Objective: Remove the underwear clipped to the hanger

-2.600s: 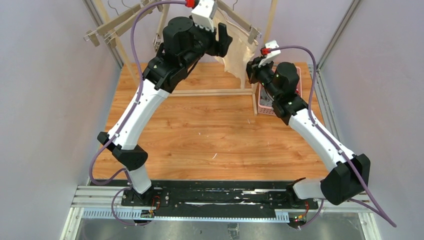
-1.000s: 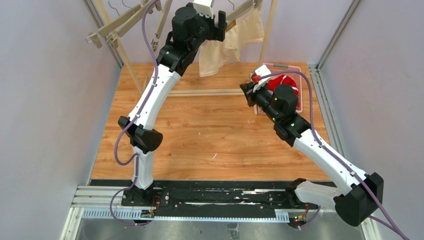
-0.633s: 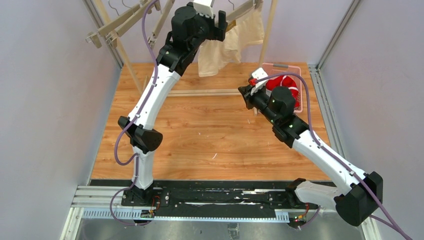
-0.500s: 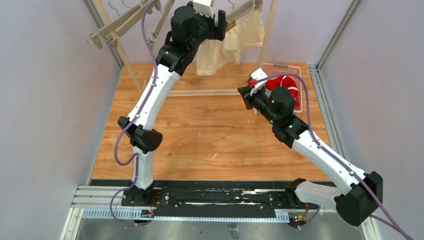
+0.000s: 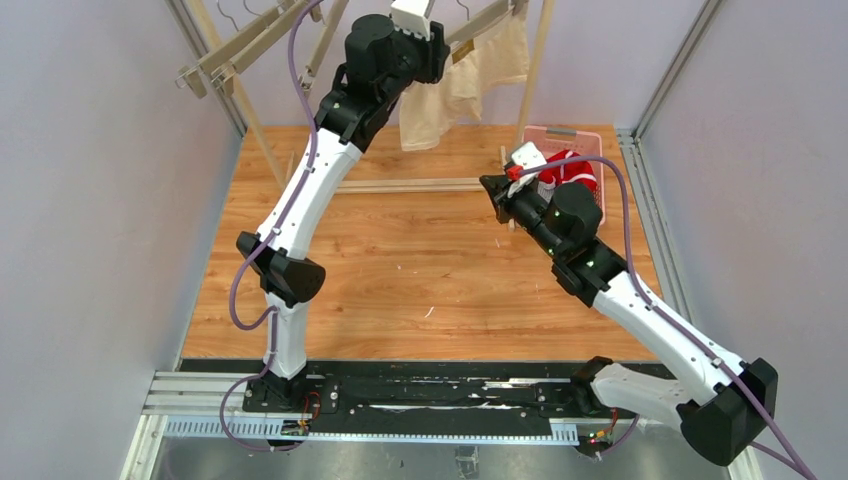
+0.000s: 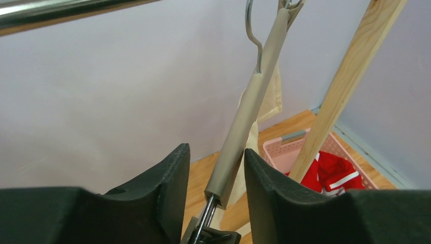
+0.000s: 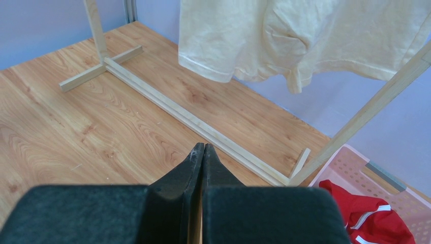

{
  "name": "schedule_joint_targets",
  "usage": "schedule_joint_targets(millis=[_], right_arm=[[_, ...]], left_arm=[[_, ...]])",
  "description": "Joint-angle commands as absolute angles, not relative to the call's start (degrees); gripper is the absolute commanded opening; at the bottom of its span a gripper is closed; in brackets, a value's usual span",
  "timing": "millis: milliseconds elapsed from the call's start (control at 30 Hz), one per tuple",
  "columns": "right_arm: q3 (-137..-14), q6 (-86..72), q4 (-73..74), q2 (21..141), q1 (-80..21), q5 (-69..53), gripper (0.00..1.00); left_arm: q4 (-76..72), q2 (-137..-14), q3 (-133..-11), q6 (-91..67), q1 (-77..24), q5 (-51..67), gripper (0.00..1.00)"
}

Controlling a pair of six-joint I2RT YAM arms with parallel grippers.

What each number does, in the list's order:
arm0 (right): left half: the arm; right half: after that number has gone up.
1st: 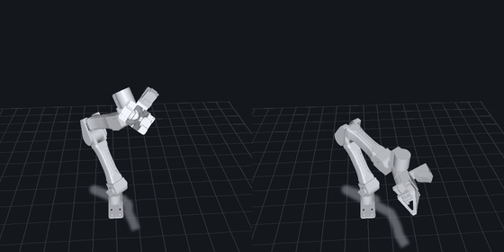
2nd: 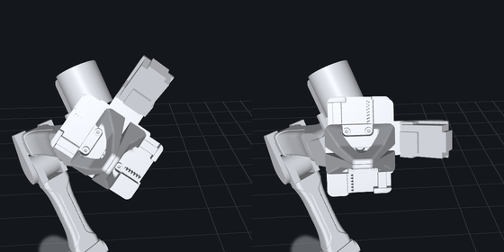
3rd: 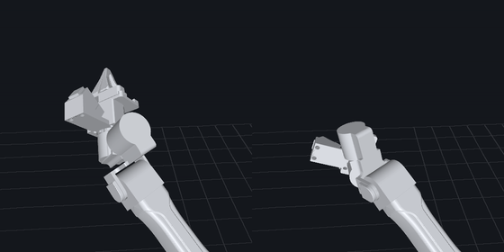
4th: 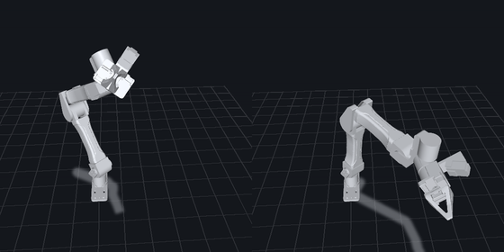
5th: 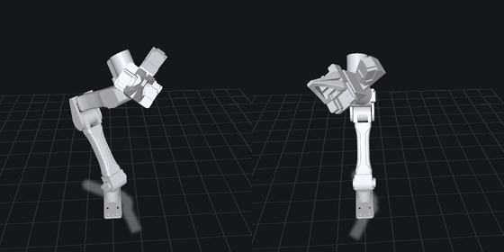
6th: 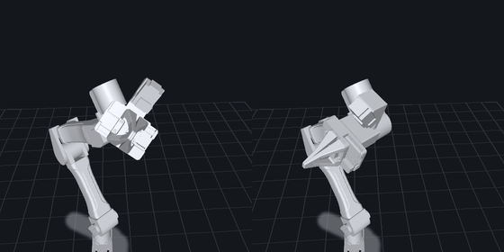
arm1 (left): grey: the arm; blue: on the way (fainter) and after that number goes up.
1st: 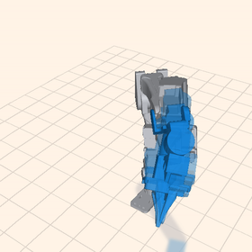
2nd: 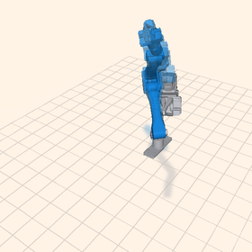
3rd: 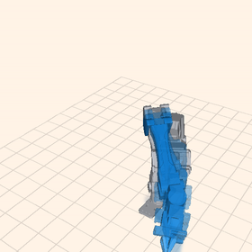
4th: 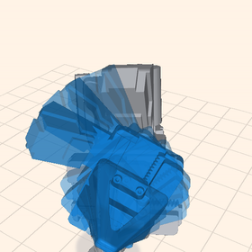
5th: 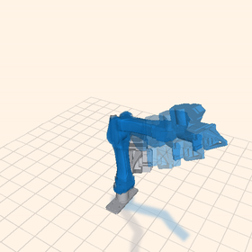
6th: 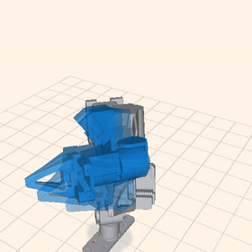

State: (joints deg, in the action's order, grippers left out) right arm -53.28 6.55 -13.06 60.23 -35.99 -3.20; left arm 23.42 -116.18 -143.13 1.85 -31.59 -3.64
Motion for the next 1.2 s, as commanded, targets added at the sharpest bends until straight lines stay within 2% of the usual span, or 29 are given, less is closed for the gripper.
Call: schedule_joint_targets(millis=[0, 200, 600, 667, 967, 1000, 1067, 1167], right_arm=[[-52.56, 7.79, -15.41, 58.52, -37.17, -2.21, 0.01], [-51.52, 8.22, -15.55, 56.72, -37.79, -1.28, 0.01], [-50.18, 8.51, -15.27, 54.25, -37.93, -0.09, 0.00], [-49.91, 8.42, -15.21, 54.18, -38.01, 0.00, 0.01], [-49.09, 9.27, -14.55, 52.71, -38.00, 1.40, 0.01], [-49.19, 9.31, -14.40, 52.53, -38.05, 1.36, 0.01], [-49.35, 9.27, -14.24, 52.19, -37.99, 1.32, 0.01], [-48.90, 8.86, -14.28, 51.67, -38.05, 1.38, 0.01]], left_arm=[[23.25, -115.50, -142.24, 1.90, -31.72, -1.96, 0.43], [23.39, -114.54, -141.68, 1.67, -31.74, -2.81, 0.28], [22.25, -111.23, -139.13, 2.54, -31.73, -7.51, 0.07], [21.59, -110.57, -138.46, 2.56, -31.73, -8.38, 0.00], [21.47, -106.21, -135.47, 4.23, -31.73, -15.87, 0.01], [21.93, -105.46, -134.72, 4.22, -31.73, -16.34, 0.04], [23.30, -104.04, -133.84, 3.97, -31.73, -17.00, 0.17], [26.17, -102.60, -133.60, 3.56, -31.73, -17.12, 0.25]])
